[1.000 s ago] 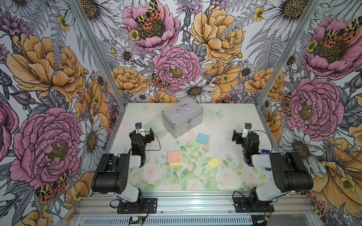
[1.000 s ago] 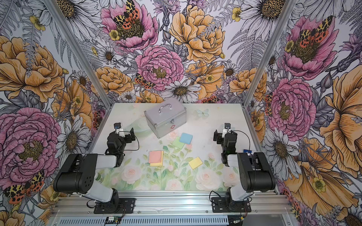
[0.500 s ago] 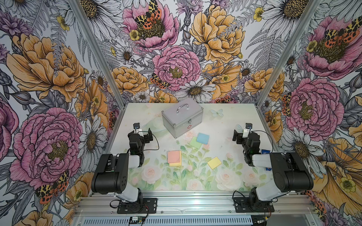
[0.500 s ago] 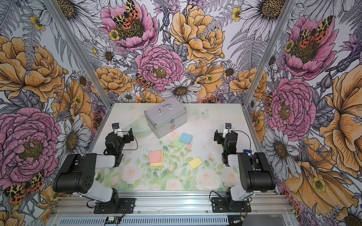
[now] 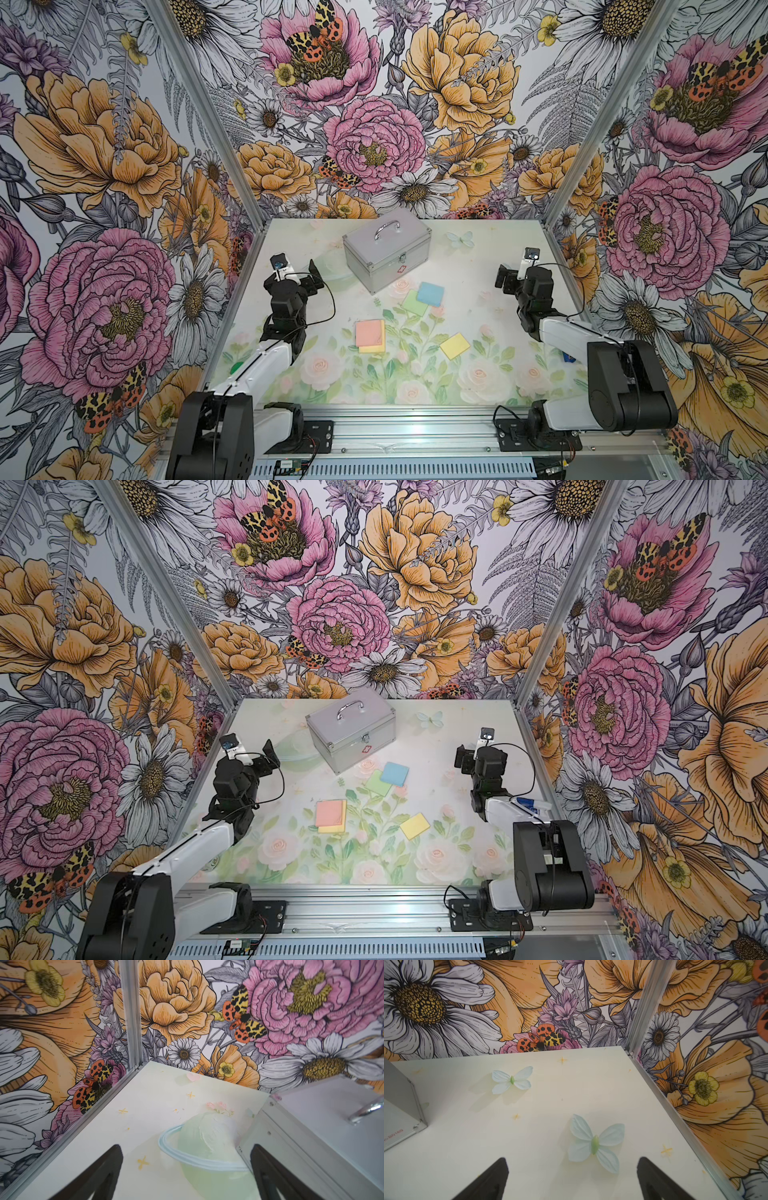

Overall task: Tear off pages from different memo pads
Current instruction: Move the memo pad to the center of the board.

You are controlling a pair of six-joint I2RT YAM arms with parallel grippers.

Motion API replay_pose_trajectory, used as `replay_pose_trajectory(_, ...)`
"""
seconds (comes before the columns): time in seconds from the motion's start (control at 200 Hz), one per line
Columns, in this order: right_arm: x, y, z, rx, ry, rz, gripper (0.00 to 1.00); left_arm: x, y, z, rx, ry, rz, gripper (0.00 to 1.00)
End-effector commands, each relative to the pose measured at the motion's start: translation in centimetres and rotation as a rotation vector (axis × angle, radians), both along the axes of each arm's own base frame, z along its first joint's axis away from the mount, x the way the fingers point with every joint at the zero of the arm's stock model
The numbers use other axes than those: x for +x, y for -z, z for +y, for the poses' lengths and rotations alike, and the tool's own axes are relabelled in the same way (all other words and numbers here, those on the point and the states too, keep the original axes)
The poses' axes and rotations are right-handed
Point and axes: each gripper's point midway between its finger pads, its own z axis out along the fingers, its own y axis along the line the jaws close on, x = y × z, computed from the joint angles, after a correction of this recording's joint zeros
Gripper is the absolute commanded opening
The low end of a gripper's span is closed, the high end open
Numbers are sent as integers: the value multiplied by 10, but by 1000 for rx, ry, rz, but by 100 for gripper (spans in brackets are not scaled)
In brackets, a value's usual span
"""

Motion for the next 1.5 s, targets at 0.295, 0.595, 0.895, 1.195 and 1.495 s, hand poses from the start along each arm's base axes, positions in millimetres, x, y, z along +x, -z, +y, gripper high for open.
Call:
replay_pose_trajectory(0.295, -31, 17, 97, 112, -195, 429, 99, -59, 57, -8, -508, -78, 212, 99)
replay_pose_trajectory(0.595, -22, 39, 227, 93, -749, 615, 92, -45, 29, -175, -325, 555, 352, 99)
replay_pose_trajectory(0.895, -58, 72, 191, -19, -367, 754, 94, -63, 49, -241, -251, 813, 417, 99)
replay_pose_trajectory(1.195, -142, 104, 188, 280, 103, 868, 87, -94, 44, -310, 3, 976, 383, 99)
replay_pose_trajectory(1.495, -165, 123, 185, 312, 213, 892, 83, -93, 29, -287, 36, 859, 300, 99)
